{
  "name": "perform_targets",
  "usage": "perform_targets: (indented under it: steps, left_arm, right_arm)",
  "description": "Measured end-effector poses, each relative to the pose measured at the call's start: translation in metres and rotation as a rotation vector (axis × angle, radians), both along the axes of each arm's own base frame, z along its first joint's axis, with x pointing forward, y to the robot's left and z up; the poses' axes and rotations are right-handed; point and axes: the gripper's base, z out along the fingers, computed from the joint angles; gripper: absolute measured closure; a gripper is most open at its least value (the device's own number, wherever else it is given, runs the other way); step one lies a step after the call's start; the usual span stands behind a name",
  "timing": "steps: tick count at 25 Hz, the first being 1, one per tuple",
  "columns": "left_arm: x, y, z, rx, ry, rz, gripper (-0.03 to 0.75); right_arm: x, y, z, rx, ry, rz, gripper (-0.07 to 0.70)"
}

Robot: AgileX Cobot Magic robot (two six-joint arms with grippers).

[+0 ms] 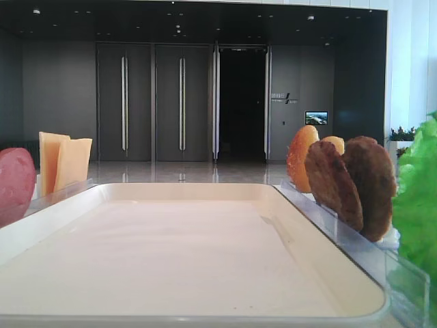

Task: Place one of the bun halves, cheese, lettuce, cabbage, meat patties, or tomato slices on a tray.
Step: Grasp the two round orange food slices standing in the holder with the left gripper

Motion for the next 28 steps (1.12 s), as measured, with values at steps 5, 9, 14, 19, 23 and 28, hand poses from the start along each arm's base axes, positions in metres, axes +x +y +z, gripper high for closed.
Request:
perform_targets:
  steps: [5,9,14,19,23,28]
  left_arm:
    - [0.0000,0.0000,0.0000,0.000,0.000,0.000,0.209]
    - [0.0000,0.0000,0.0000,0.000,0.000,0.000,0.209]
    - [0.0000,0.0000,0.0000,0.000,0.000,0.000,0.209]
    - [0.0000,0.0000,0.0000,0.000,0.000,0.000,0.209]
    - [-0.0002,0.0003,0.0002,0.003,0.001,0.002,0.231]
    - [0.0060,0.0001,0.0045,0.004,0.048,0.002,0.268]
  right_arm:
    - [0.0000,0.0000,0.0000,0.000,0.000,0.000,0.325]
    - [0.0000,0.0000,0.0000,0.001,0.000,-0.001,0.325]
    - [0.0000,0.0000,0.0000,0.001,0.000,-0.001,0.325]
    - [0.0000,0.0000,0.0000,0.001,0.000,-0.001,0.325]
    - [0.0000,0.0000,0.0000,0.001,0.000,-0.001,0.325]
    - [0.0000,0.0000,0.0000,0.001,0.000,-0.001,0.325]
